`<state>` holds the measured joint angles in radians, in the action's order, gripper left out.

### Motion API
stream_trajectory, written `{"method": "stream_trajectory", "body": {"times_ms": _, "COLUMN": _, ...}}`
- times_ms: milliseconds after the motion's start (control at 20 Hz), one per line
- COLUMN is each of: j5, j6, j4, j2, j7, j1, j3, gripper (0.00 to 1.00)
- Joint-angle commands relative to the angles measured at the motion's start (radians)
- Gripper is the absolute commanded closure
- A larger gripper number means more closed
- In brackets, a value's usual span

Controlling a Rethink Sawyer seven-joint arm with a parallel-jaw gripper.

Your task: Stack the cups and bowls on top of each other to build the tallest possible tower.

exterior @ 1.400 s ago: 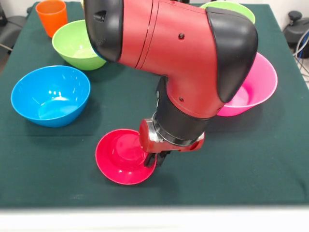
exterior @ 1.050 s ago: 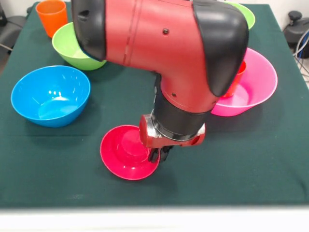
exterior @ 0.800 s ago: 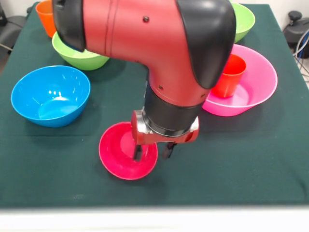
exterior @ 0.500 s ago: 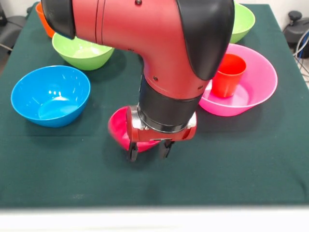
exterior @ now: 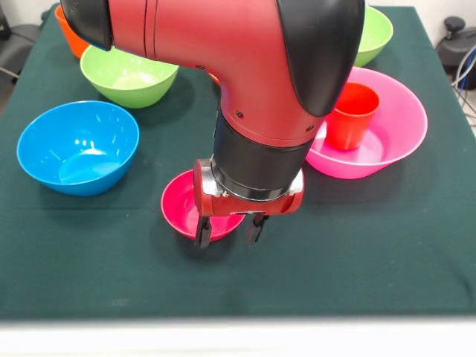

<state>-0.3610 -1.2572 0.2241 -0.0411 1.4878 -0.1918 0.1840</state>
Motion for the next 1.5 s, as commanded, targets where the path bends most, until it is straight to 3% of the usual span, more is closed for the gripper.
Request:
{"method": "stream_trajectory", "body": {"times_ms": 50, "j5": -0.026, "j6": -0.104, "j4": 0.056, "j2": -0.008, "j7": -0.185, "j1": 0.005, "j3": 0.046, "gripper": 0.0}}
{"method": "stream_trajectory", "body": {"times_ms": 550, "j5": -0.031, "j6": -0.241, "j4": 0.044, "j2": -0.012, "j7": -0.094, "j1": 0.02, "j3": 0.021, "gripper": 0.0}}
{"method": "stream_trajectory", "body": {"times_ms": 1050, "j5": 0.005, "j6": -0.192, "j4": 0.132, "j2": -0.002, "j7": -0.047, "j1": 0.005, "j3": 0.012, "gripper": 0.0}}
{"method": "stream_trajectory", "body": {"times_ms": 1500, "j5": 0.064, "j6": -0.059, "j4": 0.234, "j2": -0.009, "j7": -0.005, "j1": -0.025, "j3": 0.016, "gripper": 0.0}}
